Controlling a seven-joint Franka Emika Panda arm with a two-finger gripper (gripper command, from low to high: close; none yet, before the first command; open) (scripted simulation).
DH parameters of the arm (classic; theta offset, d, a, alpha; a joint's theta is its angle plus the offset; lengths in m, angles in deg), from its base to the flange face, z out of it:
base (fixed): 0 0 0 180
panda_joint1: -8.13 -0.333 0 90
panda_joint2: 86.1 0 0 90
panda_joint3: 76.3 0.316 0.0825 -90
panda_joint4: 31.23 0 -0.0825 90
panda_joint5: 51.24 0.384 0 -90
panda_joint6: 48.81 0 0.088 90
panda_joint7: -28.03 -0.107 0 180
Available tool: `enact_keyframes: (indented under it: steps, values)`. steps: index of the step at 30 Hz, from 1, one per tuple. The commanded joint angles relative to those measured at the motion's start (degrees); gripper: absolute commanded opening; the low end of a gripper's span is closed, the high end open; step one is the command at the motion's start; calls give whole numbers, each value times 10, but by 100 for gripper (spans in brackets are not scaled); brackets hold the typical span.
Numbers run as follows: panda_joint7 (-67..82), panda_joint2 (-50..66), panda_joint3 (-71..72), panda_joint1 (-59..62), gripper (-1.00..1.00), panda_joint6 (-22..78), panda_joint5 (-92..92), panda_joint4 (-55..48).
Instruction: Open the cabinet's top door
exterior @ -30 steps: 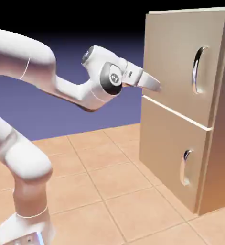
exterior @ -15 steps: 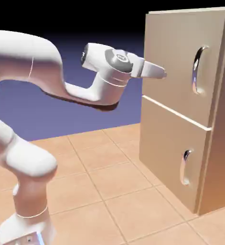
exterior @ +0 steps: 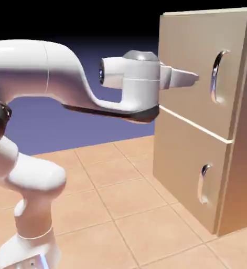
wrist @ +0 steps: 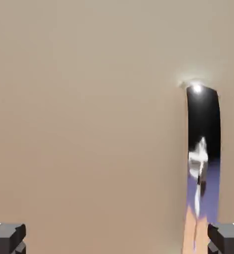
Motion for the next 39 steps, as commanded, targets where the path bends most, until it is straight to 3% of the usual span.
enact_keyframes:
  steps: [1,8,16,17,39]
  values:
    - [-20,-2,-9,-8,0,0,-25,-6]
    - [-158,-15,-71,-67,0,2,-199,-48]
    - [-175,26,-161,-186,0,11,-222,-130]
    - [-175,26,-161,-186,-100,11,-222,-130]
    - [-171,7,214,250,-100,105,-30,95]
